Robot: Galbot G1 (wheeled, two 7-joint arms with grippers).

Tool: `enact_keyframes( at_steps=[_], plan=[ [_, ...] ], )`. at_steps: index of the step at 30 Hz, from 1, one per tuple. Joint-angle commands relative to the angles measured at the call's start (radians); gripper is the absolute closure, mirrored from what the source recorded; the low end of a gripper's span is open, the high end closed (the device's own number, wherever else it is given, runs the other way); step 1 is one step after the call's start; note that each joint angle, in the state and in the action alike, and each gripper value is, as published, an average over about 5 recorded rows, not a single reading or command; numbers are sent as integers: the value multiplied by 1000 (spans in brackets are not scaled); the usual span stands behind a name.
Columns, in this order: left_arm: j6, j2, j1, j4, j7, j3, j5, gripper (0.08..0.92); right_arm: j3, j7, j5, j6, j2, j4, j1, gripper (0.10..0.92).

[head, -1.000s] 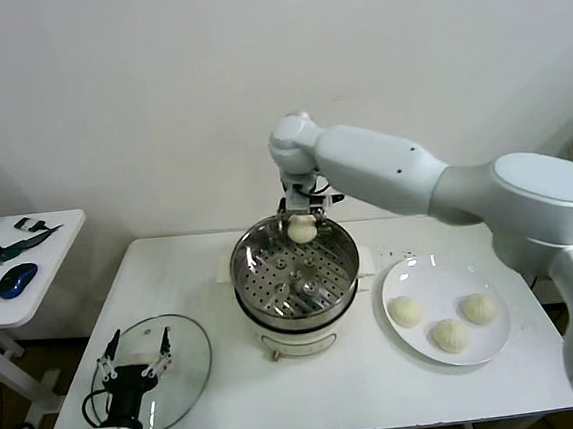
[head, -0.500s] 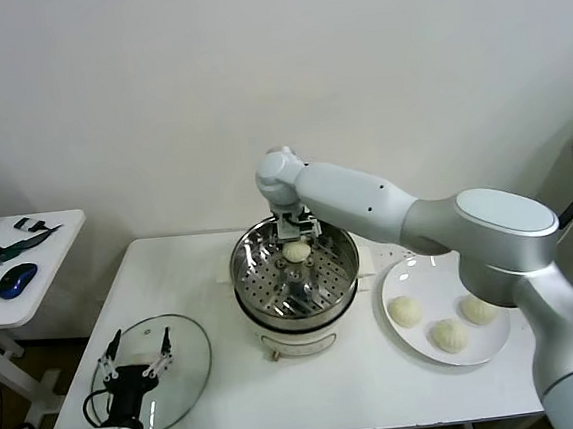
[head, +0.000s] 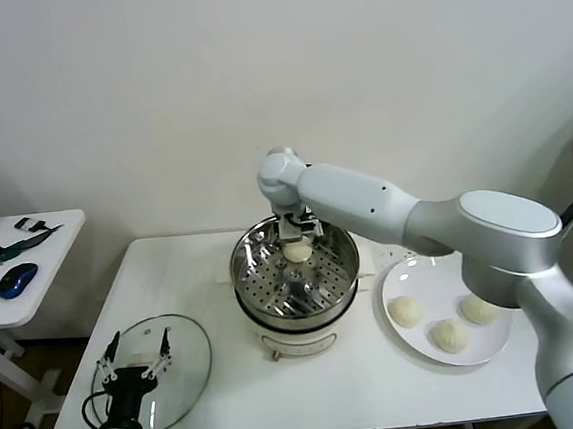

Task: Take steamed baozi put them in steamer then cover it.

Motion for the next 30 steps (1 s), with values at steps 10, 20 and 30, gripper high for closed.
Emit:
enact_keyframes(
  at_steps=[10, 20, 30],
  plan=[
    [0, -12, 6, -18, 1, 9, 12, 177, -331, 148, 681, -486, -405, 276, 394, 203],
    [-7, -6, 14, -13, 0, 7, 18, 177, -437, 178, 1032, -950, -742, 445, 332, 203],
    [0, -1, 13, -14, 1, 1, 30, 177, -147, 135, 831, -943, -848, 396, -113, 203]
  ],
)
